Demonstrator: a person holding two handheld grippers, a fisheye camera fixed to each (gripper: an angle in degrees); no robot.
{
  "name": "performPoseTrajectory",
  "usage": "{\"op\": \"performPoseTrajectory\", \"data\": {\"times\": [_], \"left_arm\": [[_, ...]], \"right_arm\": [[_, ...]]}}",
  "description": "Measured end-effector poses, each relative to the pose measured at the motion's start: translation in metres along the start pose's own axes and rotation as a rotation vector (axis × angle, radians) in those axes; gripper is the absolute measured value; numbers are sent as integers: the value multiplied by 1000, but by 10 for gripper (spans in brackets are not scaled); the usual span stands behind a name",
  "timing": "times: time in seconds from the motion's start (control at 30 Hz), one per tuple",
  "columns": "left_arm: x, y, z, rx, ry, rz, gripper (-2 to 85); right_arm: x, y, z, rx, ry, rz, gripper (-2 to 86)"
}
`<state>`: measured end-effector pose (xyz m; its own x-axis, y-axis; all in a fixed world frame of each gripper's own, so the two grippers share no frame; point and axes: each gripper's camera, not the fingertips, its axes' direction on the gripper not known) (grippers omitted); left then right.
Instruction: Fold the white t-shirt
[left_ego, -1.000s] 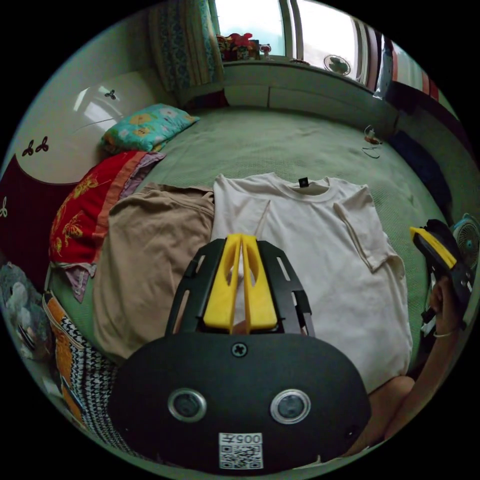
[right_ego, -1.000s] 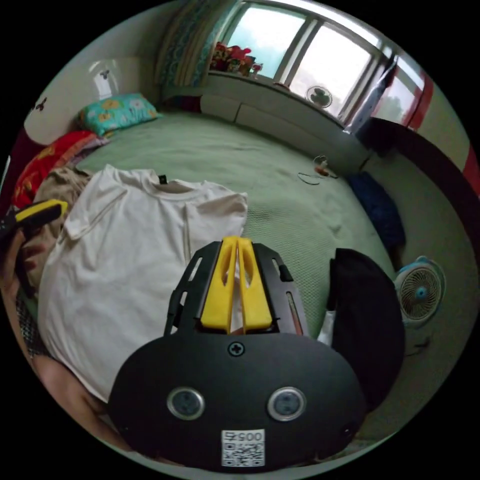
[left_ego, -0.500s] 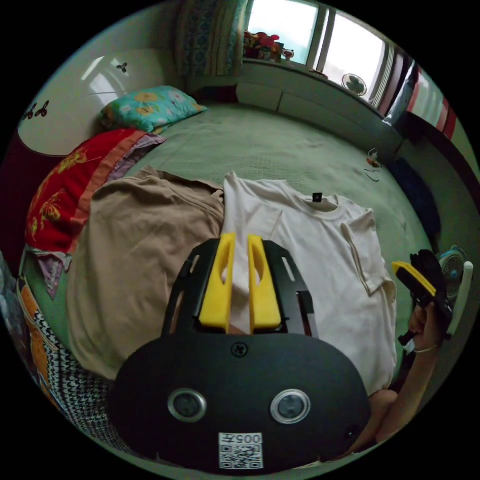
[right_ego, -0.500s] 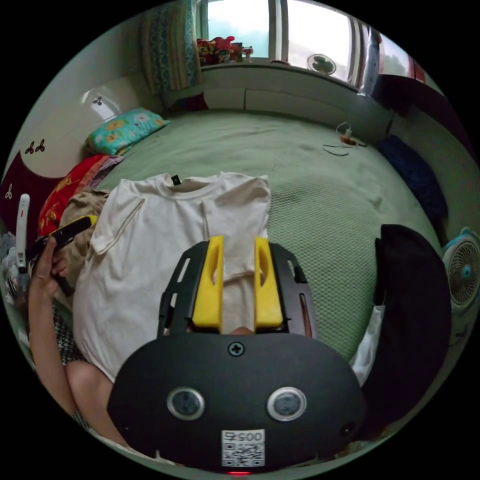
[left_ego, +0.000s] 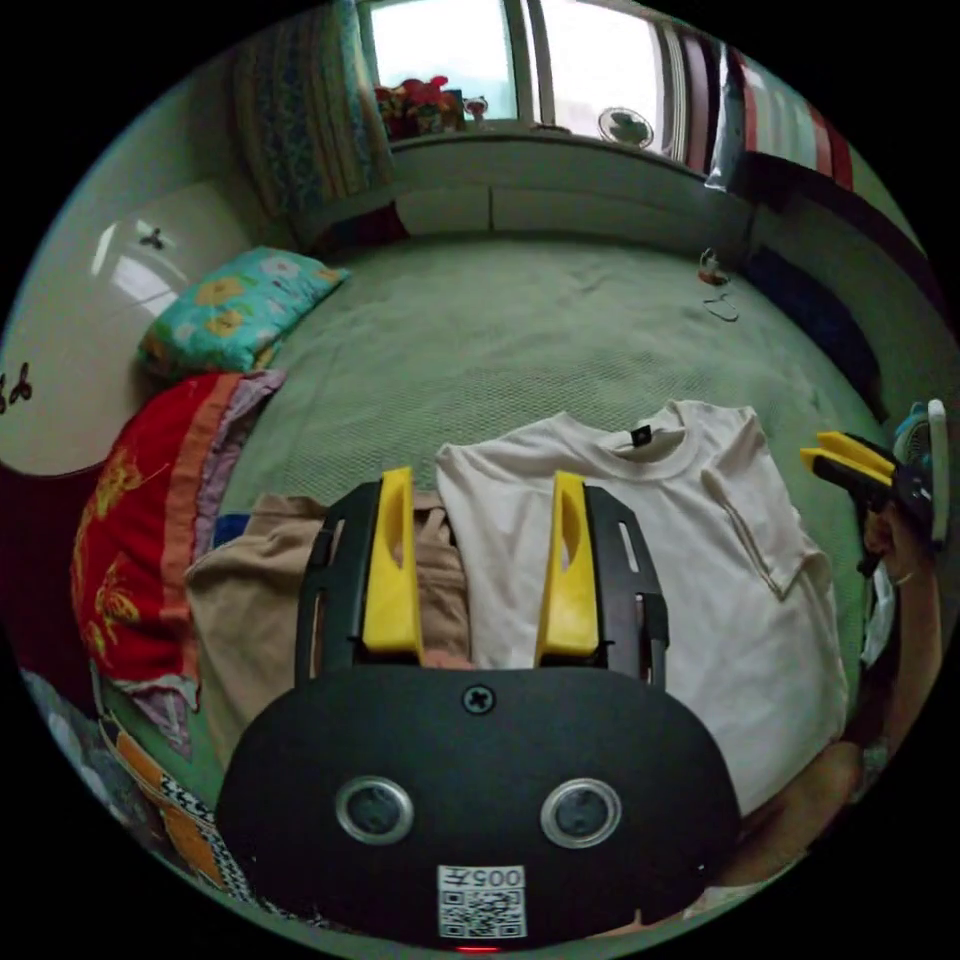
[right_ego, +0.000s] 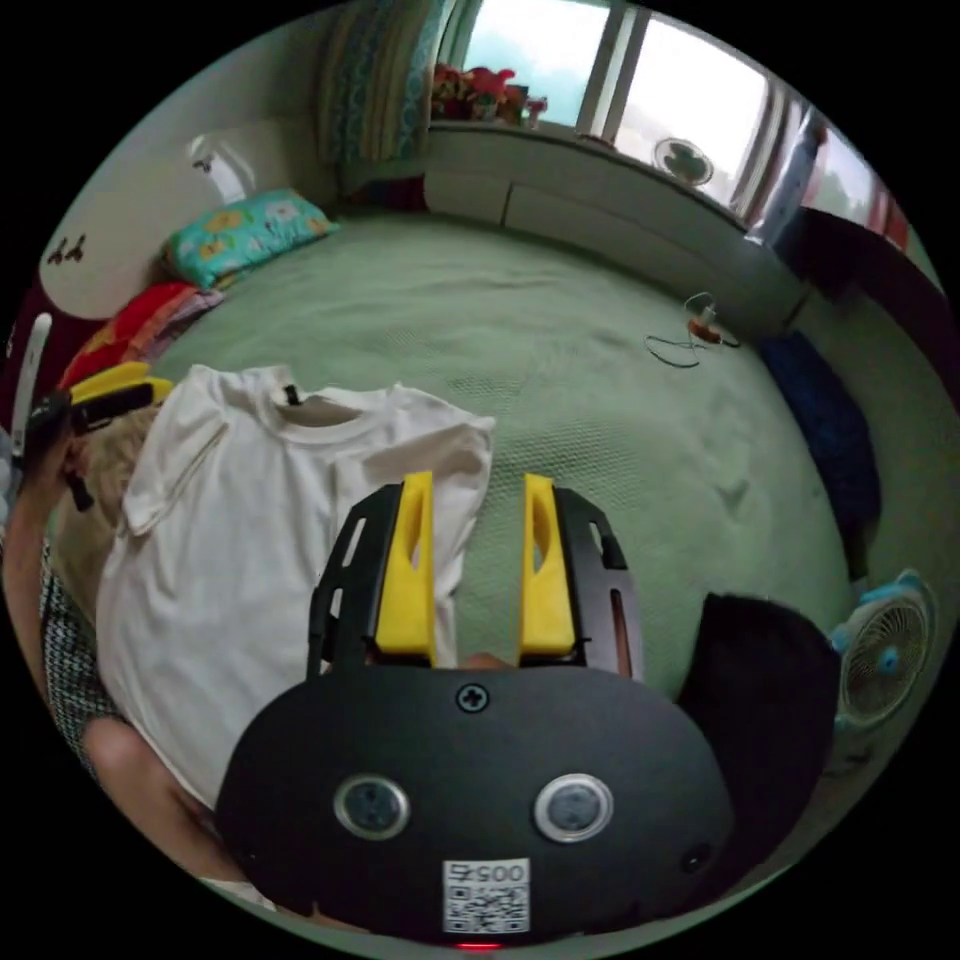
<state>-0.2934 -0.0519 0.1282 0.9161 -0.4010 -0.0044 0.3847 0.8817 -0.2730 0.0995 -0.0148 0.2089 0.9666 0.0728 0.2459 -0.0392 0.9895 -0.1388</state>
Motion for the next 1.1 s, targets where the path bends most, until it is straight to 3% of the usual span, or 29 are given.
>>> {"op": "performPoseTrajectory", "data": {"times": [0.1,0.27,0.4,0.47,0.57,0.73,0.93,1.1], "left_arm": [[-10,-19,29,-190,30,-20,200],[-22,-36,50,-209,36,-47,185],[-27,-42,59,-248,32,-83,85],[-29,-38,59,-252,74,-116,58],[-29,-33,48,-215,66,-127,41],[-34,-38,-5,-84,60,-107,29],[-39,-46,-62,84,-19,-101,29],[-46,-20,-82,164,78,-137,31]], "right_arm": [[12,-29,32,-130,-88,52,117],[10,-55,66,-258,-39,31,118],[8,-58,77,-284,-26,53,93],[10,-57,74,-281,-49,70,38],[13,-53,59,-269,-78,54,-7],[33,-55,9,-172,-77,107,-11],[53,-67,-58,-21,58,141,-12],[63,-53,-95,33,50,147,-11]]}}
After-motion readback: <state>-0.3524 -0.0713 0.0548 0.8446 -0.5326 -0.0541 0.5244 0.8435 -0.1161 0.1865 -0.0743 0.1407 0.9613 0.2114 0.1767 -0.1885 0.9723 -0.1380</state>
